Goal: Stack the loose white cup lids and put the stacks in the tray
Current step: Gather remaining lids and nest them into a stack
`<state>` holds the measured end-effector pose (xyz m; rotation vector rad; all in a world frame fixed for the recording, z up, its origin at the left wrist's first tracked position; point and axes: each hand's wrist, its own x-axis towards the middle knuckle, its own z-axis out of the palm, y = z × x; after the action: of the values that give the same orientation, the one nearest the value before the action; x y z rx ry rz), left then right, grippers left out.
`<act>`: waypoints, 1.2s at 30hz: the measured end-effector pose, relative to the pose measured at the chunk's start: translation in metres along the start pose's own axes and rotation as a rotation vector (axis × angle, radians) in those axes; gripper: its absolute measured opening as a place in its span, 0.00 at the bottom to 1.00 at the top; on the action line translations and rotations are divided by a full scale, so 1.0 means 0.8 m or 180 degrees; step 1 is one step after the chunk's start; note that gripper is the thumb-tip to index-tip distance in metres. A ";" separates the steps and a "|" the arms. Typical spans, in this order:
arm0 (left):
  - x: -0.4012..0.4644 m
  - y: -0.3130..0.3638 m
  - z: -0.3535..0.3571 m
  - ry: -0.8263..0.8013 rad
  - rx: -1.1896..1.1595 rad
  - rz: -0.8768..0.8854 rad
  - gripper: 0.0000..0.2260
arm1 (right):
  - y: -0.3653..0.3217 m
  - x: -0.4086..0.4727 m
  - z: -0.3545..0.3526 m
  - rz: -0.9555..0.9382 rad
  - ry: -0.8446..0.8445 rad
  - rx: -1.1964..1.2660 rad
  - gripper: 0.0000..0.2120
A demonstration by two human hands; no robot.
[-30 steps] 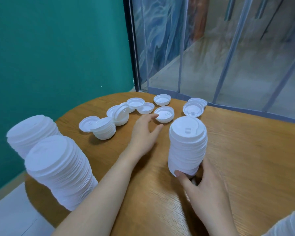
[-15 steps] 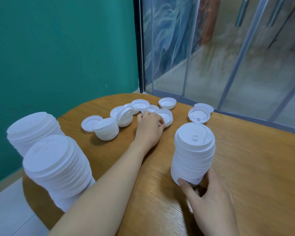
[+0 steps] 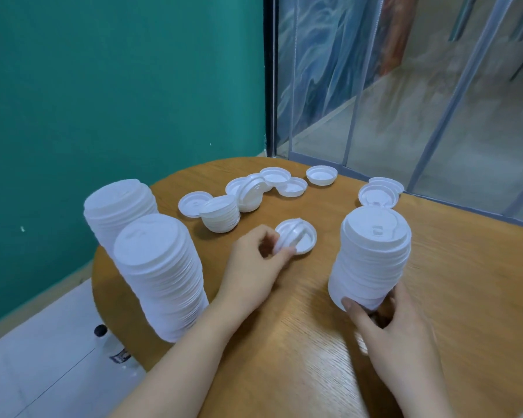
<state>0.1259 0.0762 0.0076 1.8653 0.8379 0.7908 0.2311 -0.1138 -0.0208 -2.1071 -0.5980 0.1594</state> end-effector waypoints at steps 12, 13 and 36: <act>0.031 -0.035 0.017 -0.0022 0.0133 -0.0452 0.25 | -0.006 0.004 0.001 -0.0012 -0.0059 0.0008 0.17; 0.030 -0.038 0.017 -0.0078 0.0295 -0.0417 0.28 | -0.007 0.004 0.000 -0.0032 -0.0057 0.0000 0.17; -0.006 0.104 0.009 -0.0676 -0.0374 0.0724 0.32 | 0.004 0.008 0.007 -0.0080 0.0209 -0.0179 0.25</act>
<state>0.1475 0.0400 0.0796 1.9199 0.4422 0.7467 0.2357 -0.1081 -0.0265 -2.1495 -0.5956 0.0597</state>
